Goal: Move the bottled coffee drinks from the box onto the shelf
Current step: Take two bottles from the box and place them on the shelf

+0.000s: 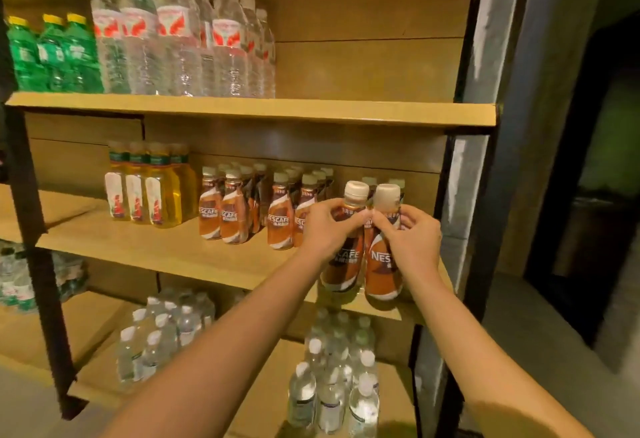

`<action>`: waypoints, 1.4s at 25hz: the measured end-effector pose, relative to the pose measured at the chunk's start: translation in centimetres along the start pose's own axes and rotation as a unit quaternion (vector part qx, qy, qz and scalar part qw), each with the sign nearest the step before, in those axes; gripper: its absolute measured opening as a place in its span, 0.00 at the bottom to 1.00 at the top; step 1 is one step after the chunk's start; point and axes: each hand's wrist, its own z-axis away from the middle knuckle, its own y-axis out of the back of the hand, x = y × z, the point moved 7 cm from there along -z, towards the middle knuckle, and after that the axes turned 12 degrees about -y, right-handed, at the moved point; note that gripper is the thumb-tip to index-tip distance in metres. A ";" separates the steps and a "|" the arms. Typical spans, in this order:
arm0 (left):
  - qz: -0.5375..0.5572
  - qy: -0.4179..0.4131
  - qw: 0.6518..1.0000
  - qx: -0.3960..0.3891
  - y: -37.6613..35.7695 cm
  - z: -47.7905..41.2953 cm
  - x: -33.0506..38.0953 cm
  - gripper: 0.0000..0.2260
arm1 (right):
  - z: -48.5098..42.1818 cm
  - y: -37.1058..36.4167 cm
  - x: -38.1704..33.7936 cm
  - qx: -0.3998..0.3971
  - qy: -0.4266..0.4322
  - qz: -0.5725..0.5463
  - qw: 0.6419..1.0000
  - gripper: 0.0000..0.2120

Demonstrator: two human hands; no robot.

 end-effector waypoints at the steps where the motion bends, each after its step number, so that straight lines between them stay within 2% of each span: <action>1: 0.009 0.004 1.000 -0.008 -0.3 -1.2 -1.0 0.11 | -0.9 -0.3 0.2 0.015 -0.006 0.005 1.000 0.12; 11: 0.085 -0.001 0.995 -0.049 -4.1 -7.1 -7.9 0.10 | -6.3 -1.1 4.3 0.079 -0.024 0.034 0.996 0.10; 15: 0.087 -0.004 0.995 -0.041 -4.9 -7.8 -9.0 0.12 | -7.2 -1.3 4.7 0.063 0.002 0.052 0.997 0.12; 17: 0.074 -0.019 0.996 -0.044 -5.0 -7.5 -8.9 0.12 | -7.0 -1.3 5.3 0.034 -0.003 0.071 0.997 0.17; 19: 0.034 -0.028 0.996 -0.084 -5.0 -6.5 -9.4 0.15 | -6.4 -1.0 7.8 -0.009 -0.050 0.114 0.992 0.30; 21: -0.034 -0.013 0.989 -0.143 -4.9 -5.0 -11.3 0.22 | -5.3 -0.5 10.4 -0.034 -0.070 0.226 0.971 0.37; 24: -0.150 0.035 0.964 -0.219 -5.2 -3.4 -15.1 0.31 | -5.0 -0.9 12.2 -0.042 -0.034 0.398 0.916 0.40; 26: -0.283 0.016 0.927 -0.247 -5.6 -3.6 -16.3 0.43 | -5.9 -1.3 12.7 -0.028 -0.033 0.459 0.888 0.39; 28: -0.356 -0.011 0.900 -0.253 -6.0 -4.4 -16.6 0.50 | -6.7 -1.6 13.1 -0.013 -0.040 0.487 0.873 0.38; 31: -0.369 0.010 0.892 -0.261 -6.5 -5.3 -17.4 0.45 | -7.7 -1.8 13.5 -0.002 -0.055 0.492 0.869 0.34; 35: -0.369 0.011 0.896 -0.247 -7.3 -6.7 -17.8 0.40 | -9.5 -2.2 13.9 0.003 -0.074 0.500 0.863 0.35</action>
